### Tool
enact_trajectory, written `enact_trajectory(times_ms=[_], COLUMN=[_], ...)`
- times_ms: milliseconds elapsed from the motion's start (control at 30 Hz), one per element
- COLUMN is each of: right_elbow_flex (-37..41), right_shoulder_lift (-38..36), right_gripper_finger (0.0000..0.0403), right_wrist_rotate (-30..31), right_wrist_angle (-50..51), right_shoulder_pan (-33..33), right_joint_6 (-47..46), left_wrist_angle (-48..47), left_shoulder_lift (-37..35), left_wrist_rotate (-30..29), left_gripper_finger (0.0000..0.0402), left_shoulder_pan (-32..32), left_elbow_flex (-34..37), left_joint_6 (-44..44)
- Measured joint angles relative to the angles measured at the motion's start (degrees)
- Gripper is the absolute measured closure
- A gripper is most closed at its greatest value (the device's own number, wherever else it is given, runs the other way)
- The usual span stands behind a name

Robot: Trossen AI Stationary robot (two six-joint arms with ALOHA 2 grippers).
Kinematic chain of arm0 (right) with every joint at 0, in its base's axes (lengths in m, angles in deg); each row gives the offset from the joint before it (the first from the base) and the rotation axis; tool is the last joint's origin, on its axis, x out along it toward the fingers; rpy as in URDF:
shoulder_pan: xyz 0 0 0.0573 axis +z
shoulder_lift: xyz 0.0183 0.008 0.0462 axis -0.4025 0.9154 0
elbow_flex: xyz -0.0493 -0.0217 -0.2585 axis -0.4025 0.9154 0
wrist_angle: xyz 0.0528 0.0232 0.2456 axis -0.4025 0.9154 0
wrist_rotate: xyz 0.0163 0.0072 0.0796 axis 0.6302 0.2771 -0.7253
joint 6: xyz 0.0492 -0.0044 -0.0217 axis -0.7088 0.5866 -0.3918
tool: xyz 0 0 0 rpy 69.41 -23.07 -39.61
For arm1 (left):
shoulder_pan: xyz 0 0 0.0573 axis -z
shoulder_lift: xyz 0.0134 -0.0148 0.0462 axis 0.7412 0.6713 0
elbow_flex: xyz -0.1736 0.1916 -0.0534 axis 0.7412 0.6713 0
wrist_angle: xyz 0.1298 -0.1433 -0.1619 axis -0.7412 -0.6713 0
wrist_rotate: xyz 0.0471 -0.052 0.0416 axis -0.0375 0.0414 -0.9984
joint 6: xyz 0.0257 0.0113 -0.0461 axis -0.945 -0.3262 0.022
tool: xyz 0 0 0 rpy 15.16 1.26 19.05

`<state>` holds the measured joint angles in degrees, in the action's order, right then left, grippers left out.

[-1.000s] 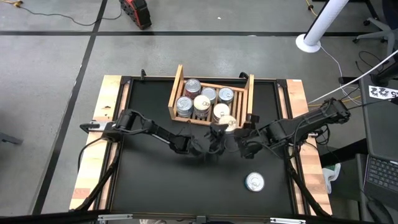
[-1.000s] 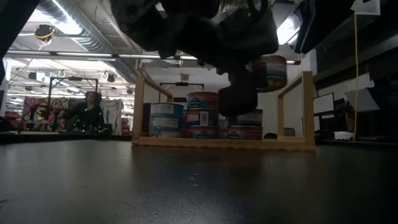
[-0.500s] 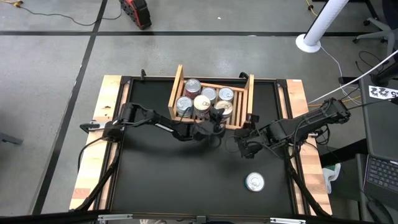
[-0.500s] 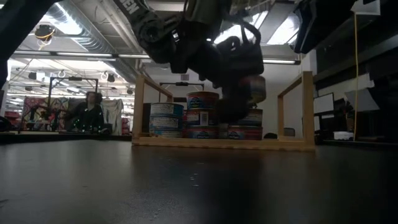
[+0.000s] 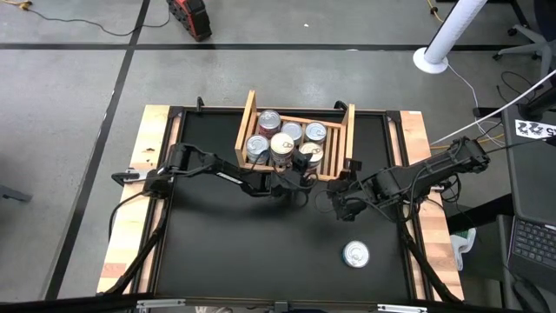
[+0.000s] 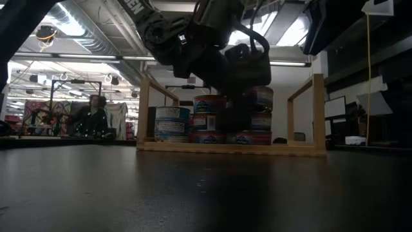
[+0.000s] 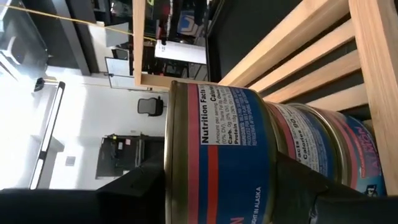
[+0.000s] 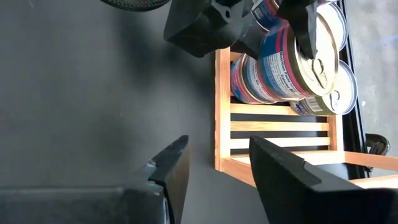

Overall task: Stack canned seafood by type on shelf
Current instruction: Stack the blue tuna can on top of the other blue tuna can

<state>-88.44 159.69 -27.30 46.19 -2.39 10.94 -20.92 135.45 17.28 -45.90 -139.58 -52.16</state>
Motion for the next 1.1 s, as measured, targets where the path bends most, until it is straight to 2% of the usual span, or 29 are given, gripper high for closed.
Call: enact_trajectory(times_ms=[200, 333, 567, 733, 1100], right_elbow_flex=[0.0, 0.0, 0.0, 1.8, 7.5], right_shoulder_lift=[0.0, 0.0, 0.0, 0.3, 0.3], right_gripper_finger=[0.0237, 0.0237, 0.0237, 0.0237, 0.0237], right_wrist_rotate=[0.0, 0.0, 0.1, 6.7, 6.1], right_wrist_angle=[-1.3, -1.7, -1.7, -5.3, -19.8], right_shoulder_pan=[0.0, 0.0, 0.0, -2.2, -11.6], right_joint_6=[0.0, 0.0, 0.1, 0.5, 15.2], left_wrist_angle=[1.1, 1.1, 1.1, 1.1, 1.1], left_shoulder_lift=[0.0, 0.0, 0.0, 0.0, 0.0], left_wrist_rotate=[-0.7, -0.9, -0.9, -0.9, -0.9], left_gripper_finger=[0.0176, 0.0161, 0.0158, 0.0157, 0.0157], left_shoulder_pan=[-0.6, -0.9, -0.3, -0.1, 0.0], left_elbow_flex=[0.0, 0.0, 0.0, 0.0, 0.0], left_joint_6=[4.2, 4.2, 2.3, 3.6, 4.4])
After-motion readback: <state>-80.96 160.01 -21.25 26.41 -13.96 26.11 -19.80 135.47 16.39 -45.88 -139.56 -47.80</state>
